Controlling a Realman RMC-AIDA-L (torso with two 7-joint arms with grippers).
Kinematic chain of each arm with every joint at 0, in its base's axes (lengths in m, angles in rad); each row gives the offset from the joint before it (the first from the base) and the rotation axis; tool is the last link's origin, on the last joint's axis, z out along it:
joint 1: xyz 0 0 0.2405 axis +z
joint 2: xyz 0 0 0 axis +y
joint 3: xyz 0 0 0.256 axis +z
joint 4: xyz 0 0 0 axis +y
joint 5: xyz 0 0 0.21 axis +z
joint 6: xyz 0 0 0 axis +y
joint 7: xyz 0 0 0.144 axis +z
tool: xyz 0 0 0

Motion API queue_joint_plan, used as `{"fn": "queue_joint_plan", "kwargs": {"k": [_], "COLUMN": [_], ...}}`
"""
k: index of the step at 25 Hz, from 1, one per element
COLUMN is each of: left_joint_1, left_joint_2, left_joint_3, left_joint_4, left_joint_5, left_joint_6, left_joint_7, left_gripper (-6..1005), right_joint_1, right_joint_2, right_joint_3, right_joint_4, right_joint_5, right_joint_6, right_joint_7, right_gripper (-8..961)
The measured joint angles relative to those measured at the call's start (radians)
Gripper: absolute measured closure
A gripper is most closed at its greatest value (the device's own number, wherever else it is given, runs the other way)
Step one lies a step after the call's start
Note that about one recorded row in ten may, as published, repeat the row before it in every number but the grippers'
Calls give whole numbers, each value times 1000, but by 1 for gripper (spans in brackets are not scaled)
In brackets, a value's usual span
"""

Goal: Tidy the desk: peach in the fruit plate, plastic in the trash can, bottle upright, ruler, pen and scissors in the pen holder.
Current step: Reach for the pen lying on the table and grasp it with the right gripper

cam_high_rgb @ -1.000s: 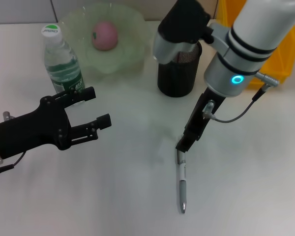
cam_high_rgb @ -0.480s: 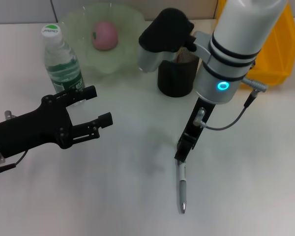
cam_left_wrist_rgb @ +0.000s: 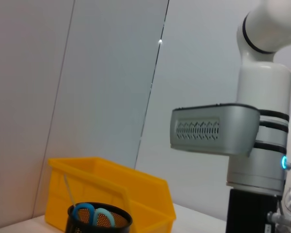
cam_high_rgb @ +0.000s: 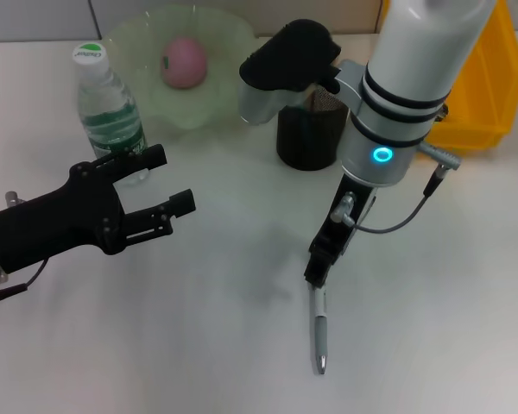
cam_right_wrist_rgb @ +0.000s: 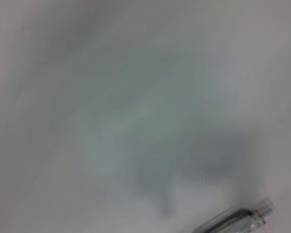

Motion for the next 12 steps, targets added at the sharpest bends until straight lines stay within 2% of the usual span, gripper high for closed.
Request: {"fn": "queue_joint_plan", "kwargs": {"k": [12], "left_joint_1": [8], "left_joint_2": [0], "left_joint_3": [-12], "left_joint_4": [-3], "left_joint_5": [2], "left_joint_6": [-6], "left_joint_7": [0], "left_gripper": [170], "right_joint_1": [8], "right_joint_2": [0], "right_joint_3": [-77], "right_joint_4": [47], "right_joint_5": [66], "right_joint_6": [52], "right_joint_7": [58], "right_gripper": [352]}}
